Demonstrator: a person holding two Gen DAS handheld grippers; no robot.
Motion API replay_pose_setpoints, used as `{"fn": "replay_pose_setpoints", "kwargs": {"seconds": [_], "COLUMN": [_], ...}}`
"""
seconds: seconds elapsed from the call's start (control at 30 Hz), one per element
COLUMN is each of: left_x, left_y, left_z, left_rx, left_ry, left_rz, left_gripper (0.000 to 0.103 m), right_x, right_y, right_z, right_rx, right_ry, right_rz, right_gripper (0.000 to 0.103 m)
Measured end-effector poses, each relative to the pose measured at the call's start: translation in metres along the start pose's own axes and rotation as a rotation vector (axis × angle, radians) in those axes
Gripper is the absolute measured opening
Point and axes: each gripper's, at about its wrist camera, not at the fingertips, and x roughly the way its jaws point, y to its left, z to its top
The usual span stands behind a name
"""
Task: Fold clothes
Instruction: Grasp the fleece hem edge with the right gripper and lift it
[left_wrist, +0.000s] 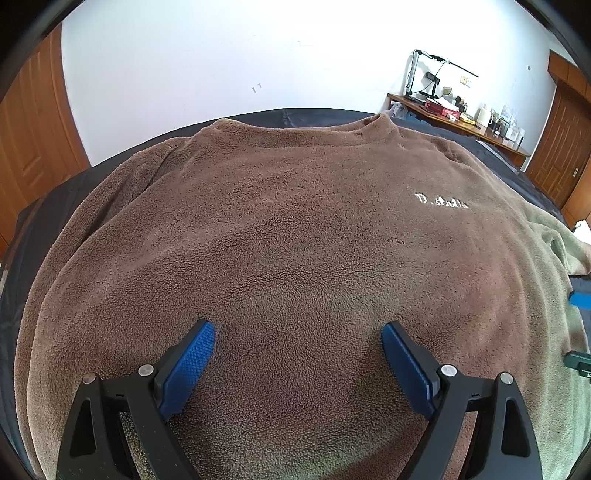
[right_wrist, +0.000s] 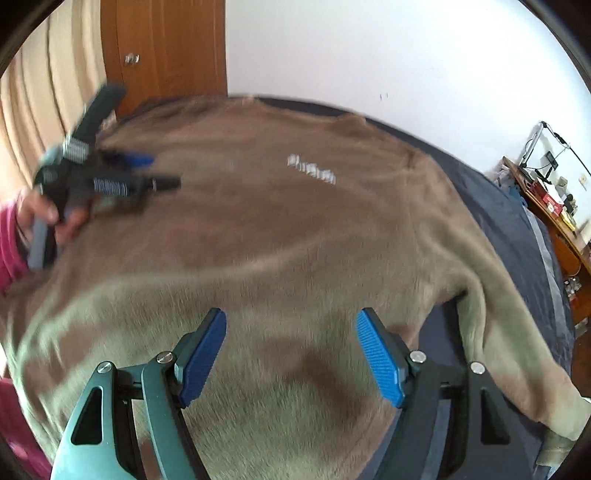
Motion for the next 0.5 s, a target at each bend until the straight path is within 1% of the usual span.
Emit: {"fn": "replay_pose_setpoints", "kwargs": {"seconds": [0.07,0.13,0.17,0.37,0.47,0.5], "left_x": [0.0,0.0,0.0,0.001,0.001,0.001], "left_y": [0.0,0.0,-0.001,-0.001,-0.001,-0.001], "left_z": [0.0,0.0,0.0,0.0,0.0,0.0], "left_rx": [0.0,0.001,0.001,0.001,0.001,0.001], "left_ry": [0.0,0.0,0.0,0.0,0.001,0.001], "left_rz": [0.001,0.003,0.003,0.008,0.01,0.011], "left_gripper": [0.092,0.092,0.092,0.092,0.092,0.092], "right_x": [0.009,0.009,0.008,0.007,-0.002,-0.009], "right_y": [-0.016,-0.034,-0.041,-0.04,-0.038,-0.037], "right_z": [-0.011,-0.018,-0.021,-0.021,-0.023,-0.025], "right_rx": [0.05,0.107,0.116,0.075,0.07,0.068], "right_ry": [0.051,0.046,0.044,0.042,0.041,0.028], "right_rz": [-0.016,0.008,-0.01,-0.056,-0.134,-0.143], "right_gripper": [0.077,0.076,0.076,0.076,0.077,0.077]}}
